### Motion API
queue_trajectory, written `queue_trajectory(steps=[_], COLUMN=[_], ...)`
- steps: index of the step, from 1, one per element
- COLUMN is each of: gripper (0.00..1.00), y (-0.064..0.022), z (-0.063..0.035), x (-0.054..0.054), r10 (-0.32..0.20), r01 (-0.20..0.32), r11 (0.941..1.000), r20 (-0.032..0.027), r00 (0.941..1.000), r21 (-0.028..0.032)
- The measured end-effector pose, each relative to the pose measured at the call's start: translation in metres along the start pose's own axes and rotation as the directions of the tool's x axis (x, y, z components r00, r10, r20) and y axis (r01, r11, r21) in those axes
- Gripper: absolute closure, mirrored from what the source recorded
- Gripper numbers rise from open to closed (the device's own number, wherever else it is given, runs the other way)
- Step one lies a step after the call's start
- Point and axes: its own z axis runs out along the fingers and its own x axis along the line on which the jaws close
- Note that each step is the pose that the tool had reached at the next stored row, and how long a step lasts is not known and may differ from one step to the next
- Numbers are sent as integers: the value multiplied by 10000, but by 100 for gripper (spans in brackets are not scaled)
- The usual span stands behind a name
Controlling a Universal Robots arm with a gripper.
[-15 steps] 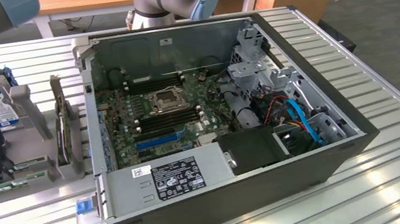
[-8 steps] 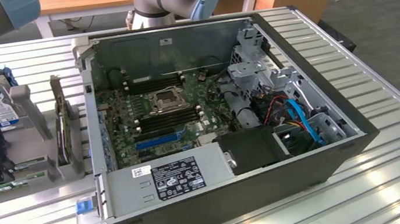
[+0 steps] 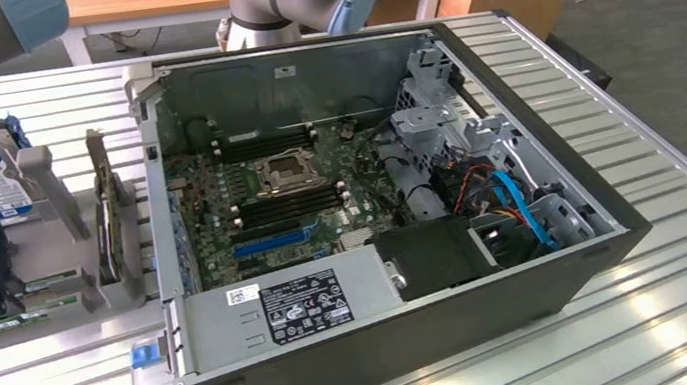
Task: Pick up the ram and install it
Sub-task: 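Pick up the ram and move it above insertion slot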
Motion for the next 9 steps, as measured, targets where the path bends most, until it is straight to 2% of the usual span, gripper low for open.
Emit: queue_trajectory(steps=[9], gripper=[69], y=[-1], z=[0], x=[6], r10=[0], r01=[0], r11=[10000], r20=[0], r00=[10000], r21=[-1])
